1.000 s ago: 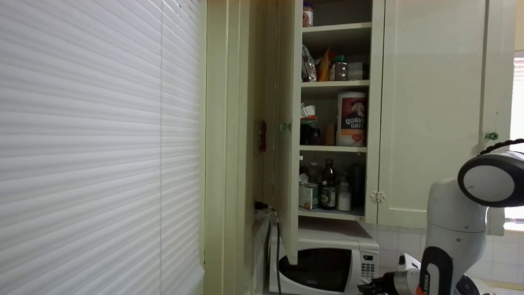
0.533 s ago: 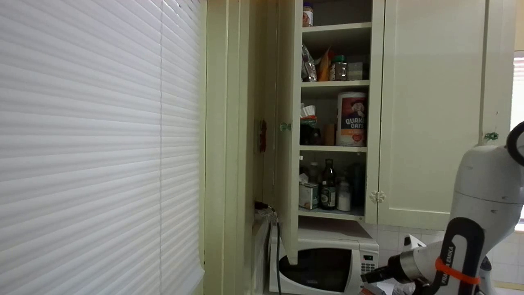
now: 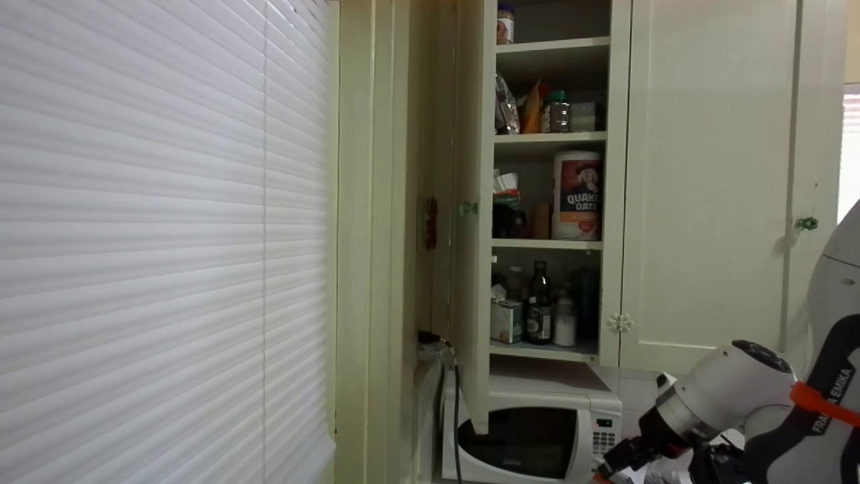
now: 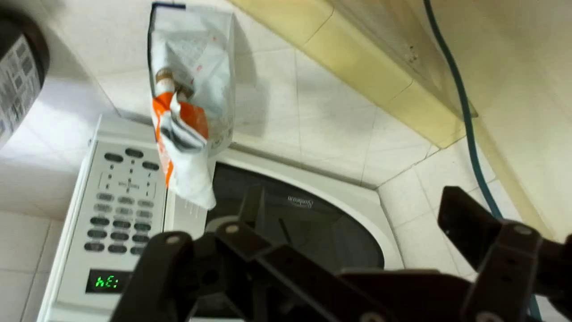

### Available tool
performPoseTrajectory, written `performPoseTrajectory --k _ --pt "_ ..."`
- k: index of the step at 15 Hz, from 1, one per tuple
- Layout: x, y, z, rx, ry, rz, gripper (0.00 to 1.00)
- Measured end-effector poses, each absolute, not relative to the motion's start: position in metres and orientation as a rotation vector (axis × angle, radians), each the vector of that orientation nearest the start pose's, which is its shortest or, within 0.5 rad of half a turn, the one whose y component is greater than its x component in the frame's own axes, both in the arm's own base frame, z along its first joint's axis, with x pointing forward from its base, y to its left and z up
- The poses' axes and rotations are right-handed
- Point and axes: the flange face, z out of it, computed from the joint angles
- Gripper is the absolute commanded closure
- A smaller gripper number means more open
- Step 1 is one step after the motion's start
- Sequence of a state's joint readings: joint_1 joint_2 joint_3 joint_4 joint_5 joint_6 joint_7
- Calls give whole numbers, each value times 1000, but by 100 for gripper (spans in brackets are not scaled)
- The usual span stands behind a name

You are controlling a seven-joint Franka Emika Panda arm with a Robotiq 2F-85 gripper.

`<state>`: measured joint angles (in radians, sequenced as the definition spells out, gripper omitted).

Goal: Put the white bag on the table

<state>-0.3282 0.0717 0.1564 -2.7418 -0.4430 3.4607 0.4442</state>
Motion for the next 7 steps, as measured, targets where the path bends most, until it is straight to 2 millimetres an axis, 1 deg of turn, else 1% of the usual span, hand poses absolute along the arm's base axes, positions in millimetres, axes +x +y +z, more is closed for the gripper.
performPoseTrajectory --k 2,3,7 --pt "418 -18 262 -2889 247 -880 0" --pt "415 -18 260 -2889 252 -869 0" --pt "415 -19 260 -2889 255 -869 0"
